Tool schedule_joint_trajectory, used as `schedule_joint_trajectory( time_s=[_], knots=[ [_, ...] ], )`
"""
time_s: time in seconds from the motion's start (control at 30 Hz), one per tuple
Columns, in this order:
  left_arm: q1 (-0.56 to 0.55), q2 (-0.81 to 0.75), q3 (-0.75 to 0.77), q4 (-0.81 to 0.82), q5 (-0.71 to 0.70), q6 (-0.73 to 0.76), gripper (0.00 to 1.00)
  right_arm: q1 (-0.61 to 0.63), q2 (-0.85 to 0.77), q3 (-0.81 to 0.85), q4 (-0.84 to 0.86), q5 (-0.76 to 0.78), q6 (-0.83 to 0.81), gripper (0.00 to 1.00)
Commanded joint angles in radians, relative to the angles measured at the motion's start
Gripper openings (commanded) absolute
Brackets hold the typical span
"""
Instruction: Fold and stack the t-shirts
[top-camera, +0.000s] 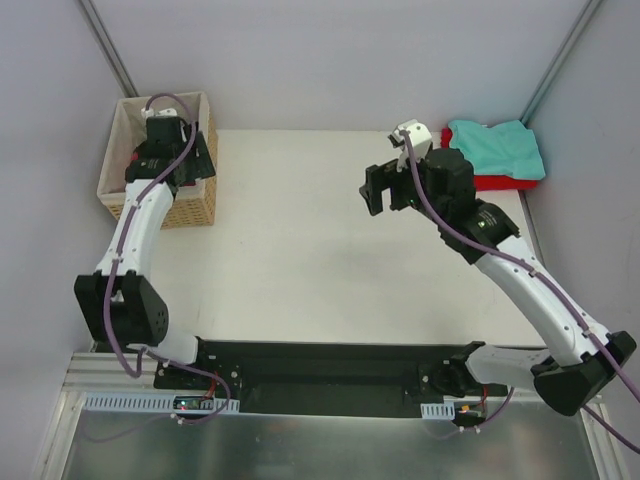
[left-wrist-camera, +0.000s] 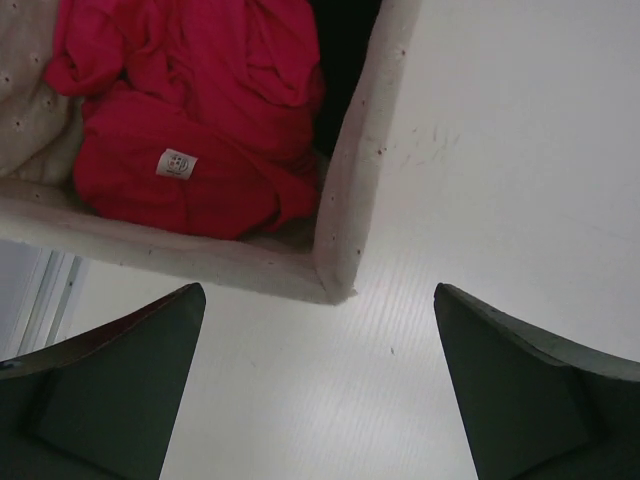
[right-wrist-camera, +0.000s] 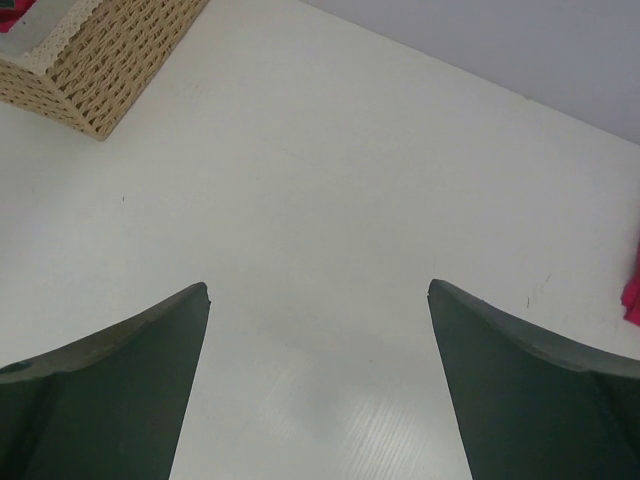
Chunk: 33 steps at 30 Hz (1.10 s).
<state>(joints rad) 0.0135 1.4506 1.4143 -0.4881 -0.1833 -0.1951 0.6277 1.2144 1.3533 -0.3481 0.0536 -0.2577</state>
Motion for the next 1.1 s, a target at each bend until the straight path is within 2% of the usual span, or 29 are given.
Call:
schedule_joint_trajectory(
  time_s=[0.0, 0.13, 0.4, 0.63, 0.83, 1.07],
  knots=[
    [0.013, 0.155, 0.144, -0.018, -0.11, -0.02, 0.99, 0.026, -0.11, -0.048, 0.043, 0.04, 0.021, 0.95],
    [0.032, 0.267, 0.296, -0.018, -0.151, -0.018, 0.99, 0.04, -0.162, -0.147, 0.041, 0.051, 0.012, 0.95],
    [0.172, 0.45, 0.527, -0.02, 0.02, -0.105, 0.98, 0.073, -0.095, -0.194, 0.024, 0.04, 0.032, 0.95],
    [0.204, 0.64, 0.689, -0.041, 0.054, -0.101, 0.98, 0.107, -0.021, -0.166, 0.02, 0.046, 0.037, 0.95],
    [0.206, 0.795, 0.805, -0.041, 0.24, -0.121, 0.98, 0.11, 0.013, -0.161, 0.023, 0.051, 0.038, 0.95],
    [0.213, 0.921, 0.934, -0.035, 0.338, -0.167, 0.98, 0.118, 0.019, -0.189, 0.02, 0.063, 0.038, 0.95]
  ],
)
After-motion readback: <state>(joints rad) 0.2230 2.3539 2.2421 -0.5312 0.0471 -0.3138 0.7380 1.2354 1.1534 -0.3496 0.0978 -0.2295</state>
